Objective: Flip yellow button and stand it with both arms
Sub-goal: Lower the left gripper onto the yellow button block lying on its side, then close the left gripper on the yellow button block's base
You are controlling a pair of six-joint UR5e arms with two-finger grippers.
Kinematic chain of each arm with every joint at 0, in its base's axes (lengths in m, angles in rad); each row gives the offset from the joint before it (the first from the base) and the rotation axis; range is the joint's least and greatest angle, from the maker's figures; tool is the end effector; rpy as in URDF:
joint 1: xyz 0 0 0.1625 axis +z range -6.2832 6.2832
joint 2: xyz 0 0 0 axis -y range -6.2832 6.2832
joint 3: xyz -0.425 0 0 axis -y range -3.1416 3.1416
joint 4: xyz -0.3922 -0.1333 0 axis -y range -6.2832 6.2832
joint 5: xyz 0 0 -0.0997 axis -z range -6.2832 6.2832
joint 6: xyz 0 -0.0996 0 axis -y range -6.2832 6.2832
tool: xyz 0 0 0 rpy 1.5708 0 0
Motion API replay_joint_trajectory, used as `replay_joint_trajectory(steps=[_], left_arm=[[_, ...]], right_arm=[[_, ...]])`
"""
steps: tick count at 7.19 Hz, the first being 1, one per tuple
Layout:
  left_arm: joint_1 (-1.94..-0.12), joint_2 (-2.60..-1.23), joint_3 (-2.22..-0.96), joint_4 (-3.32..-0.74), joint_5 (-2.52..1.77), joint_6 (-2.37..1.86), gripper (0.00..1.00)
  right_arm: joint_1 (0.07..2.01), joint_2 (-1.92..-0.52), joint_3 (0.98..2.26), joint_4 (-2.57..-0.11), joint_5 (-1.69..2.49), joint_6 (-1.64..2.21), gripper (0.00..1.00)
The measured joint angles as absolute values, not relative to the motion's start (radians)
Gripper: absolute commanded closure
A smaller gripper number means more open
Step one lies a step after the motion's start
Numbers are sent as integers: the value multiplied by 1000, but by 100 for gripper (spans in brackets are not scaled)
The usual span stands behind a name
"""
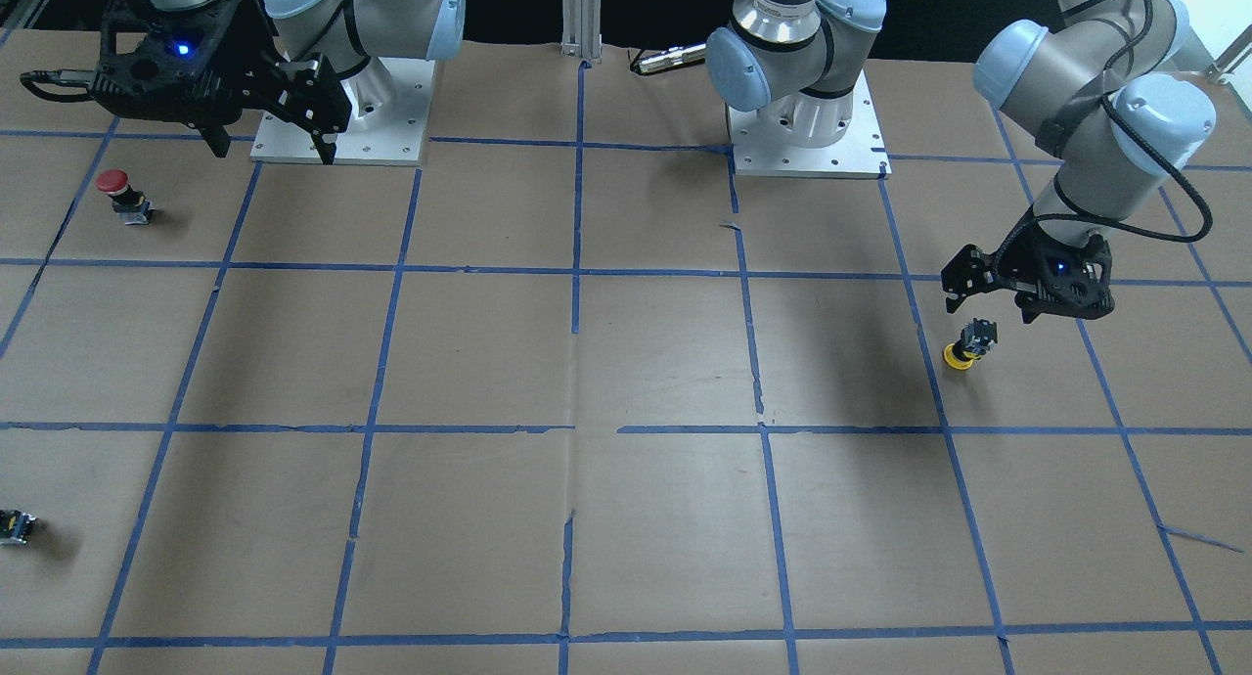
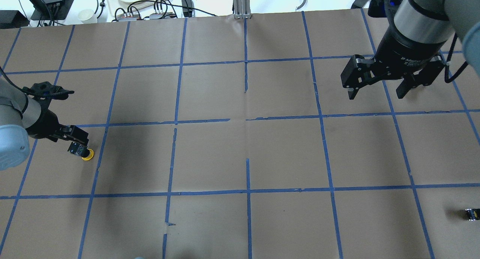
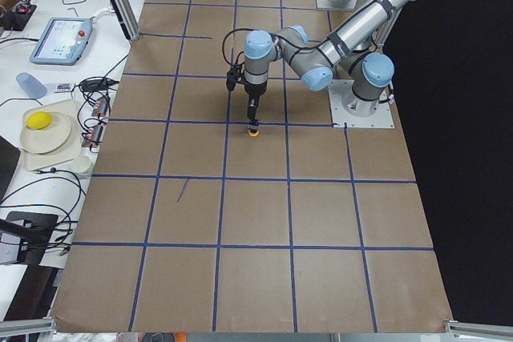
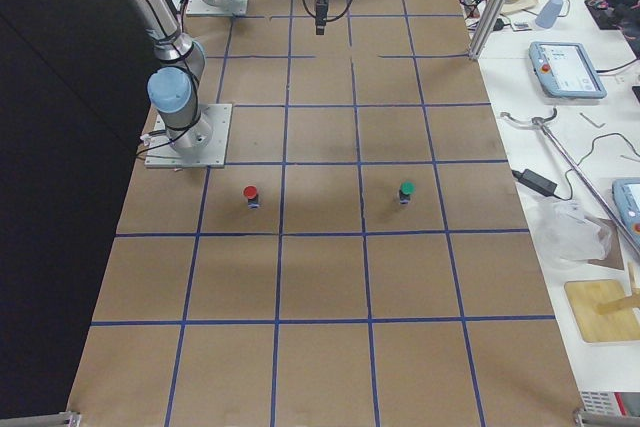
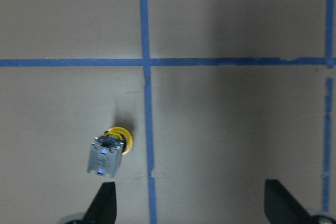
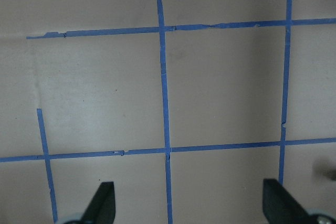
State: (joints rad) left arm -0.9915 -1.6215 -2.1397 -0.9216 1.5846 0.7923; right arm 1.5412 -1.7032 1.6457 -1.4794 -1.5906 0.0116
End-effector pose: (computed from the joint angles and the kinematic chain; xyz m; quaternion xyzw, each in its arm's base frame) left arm 0.1324 -0.4433 0.2626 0.1062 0.9942 -0.0071 0.0147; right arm 0.1185 -0.4354 0.5034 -0.0204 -0.9996 -0.0170 0.0097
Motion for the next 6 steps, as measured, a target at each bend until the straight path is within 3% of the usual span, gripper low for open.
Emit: replay_joint_trajectory(steps=[1,2,3,4,6], left_arm=[[-974,-1653,-2148,-881,1584,851,4],[-968,-1676,-2152,-856,1584,874,17],[-966,-1691,-2153,-845,1584,882,18],[-965,-1699,-2154,-840,1583,884,37],[-966,-1703,-2155,-841,1580,887,63]], right_arm=[[1541,-1705,1645,-1480,-1588,12,0],[1541,-1704,1645,-1481,-1588,12,0],[1542,-1703,1645,-1485,-1588,12,0],[1542,-1703,1645,-1488,-1589,12,0],[1542,-1703,1646,-1488,-1588,11,0]])
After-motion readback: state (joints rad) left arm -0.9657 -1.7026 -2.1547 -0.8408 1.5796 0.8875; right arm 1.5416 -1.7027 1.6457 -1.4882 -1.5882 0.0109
